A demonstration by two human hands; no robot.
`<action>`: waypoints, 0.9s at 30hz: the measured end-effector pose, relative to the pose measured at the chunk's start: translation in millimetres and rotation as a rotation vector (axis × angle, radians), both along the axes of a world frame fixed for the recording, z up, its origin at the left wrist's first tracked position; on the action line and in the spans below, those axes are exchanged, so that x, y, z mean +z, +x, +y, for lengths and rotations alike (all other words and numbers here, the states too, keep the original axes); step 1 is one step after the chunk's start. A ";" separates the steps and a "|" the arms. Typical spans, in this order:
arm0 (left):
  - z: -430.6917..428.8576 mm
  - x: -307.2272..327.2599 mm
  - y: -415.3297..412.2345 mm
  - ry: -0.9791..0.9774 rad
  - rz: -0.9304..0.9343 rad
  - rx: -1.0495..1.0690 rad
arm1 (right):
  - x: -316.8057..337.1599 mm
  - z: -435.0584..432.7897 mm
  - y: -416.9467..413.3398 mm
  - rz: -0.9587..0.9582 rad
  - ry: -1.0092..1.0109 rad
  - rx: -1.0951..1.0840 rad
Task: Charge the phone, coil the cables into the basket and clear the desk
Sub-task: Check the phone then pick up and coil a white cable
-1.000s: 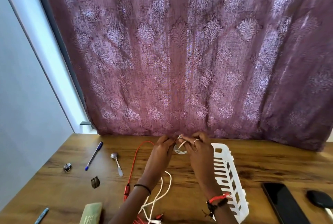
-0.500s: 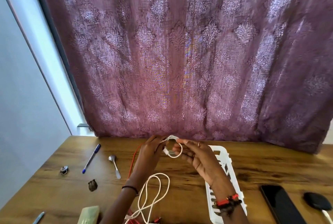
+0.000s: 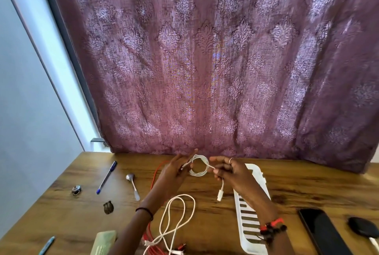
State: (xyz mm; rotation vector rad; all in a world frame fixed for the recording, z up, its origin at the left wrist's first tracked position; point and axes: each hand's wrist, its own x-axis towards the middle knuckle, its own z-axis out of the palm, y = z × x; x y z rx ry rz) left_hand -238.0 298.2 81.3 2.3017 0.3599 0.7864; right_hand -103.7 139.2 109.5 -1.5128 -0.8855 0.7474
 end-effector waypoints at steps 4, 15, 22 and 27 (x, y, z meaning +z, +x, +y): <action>-5.4 -1.4 2.8 -0.010 0.003 0.030 | -5.6 5.0 2.6 -0.354 -0.102 -0.251; -27.7 1.8 16.7 -0.359 -0.142 0.105 | -19.7 23.1 -16.8 -0.494 -0.112 -0.610; -44.4 -1.6 19.0 -0.537 -0.247 0.150 | -13.7 30.2 -32.4 -0.259 0.017 -0.545; -51.6 -4.2 20.3 -0.560 -0.199 0.225 | -16.3 31.0 -35.0 -0.243 0.049 -0.609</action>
